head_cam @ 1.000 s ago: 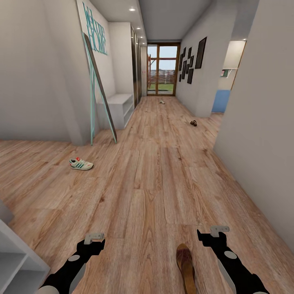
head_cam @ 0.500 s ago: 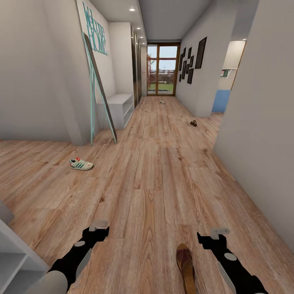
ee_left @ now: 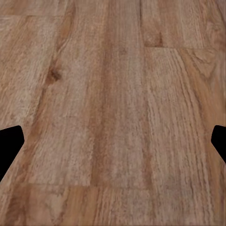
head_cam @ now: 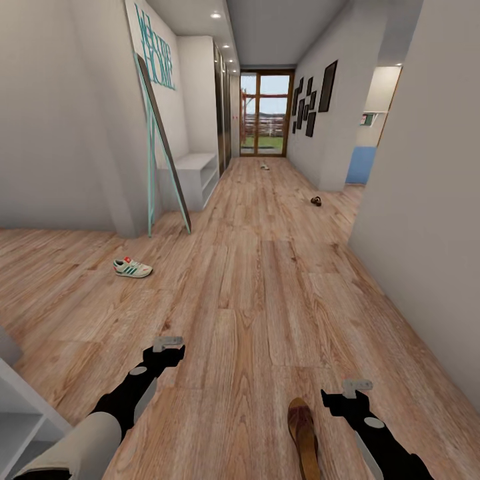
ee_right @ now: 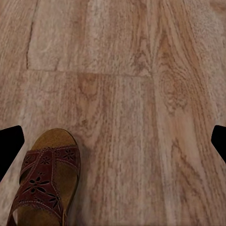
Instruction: Pick up the two gym shoes and the two sandals from the corridor floor and place them onto the hallstand (shoe rack) in the corridor, making sure they are on the rack and not on the floor. Arrange them so the two gym shoes are next to each other and the two sandals are next to each other.
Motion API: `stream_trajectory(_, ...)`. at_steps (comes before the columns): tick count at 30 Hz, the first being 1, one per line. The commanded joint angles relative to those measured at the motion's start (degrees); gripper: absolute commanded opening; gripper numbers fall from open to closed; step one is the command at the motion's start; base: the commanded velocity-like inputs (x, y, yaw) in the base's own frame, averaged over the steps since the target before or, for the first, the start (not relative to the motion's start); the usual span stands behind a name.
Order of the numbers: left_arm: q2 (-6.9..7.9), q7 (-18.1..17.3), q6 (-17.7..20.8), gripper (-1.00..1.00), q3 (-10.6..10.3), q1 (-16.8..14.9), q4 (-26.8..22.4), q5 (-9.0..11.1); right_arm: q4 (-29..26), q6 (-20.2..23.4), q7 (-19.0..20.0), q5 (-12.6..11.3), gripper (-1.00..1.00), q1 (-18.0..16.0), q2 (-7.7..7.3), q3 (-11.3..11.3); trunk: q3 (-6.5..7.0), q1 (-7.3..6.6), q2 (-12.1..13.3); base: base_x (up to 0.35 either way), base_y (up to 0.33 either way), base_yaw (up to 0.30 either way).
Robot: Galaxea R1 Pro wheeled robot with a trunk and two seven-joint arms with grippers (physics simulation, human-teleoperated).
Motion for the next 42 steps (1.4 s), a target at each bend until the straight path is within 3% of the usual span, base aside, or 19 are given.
stream_trajectory(1, 0.0, -0.1, -0.1, 1.0, 0.1, 0.0, 0.0, -0.1, 0.0, 0.1, 0.1, 0.0, 1.0, 0.0, 0.01, -0.1, -0.05, -0.01, 0.0, 0.0, 0.0, 0.0)
stream_trajectory(12, 0.63, -0.1, 0.7, 1.0, 0.4, -0.1, -0.2, 0.4, -0.8, 0.2, 0.1, -0.1, 1.0, 0.0, 0.01, -0.1, -2.46, 0.25, -0.2, 0.0, 0.0, 0.0)
stream_trajectory(42, 0.74, -0.2, 0.2, 1.0, 0.5, 0.0, 0.6, 0.3, -0.8, 0.1, 0.1, -0.1, 1.0, 0.0, 0.01, -0.2, -11.75, 1.02, -0.6, 0.0, 0.0, 0.0)
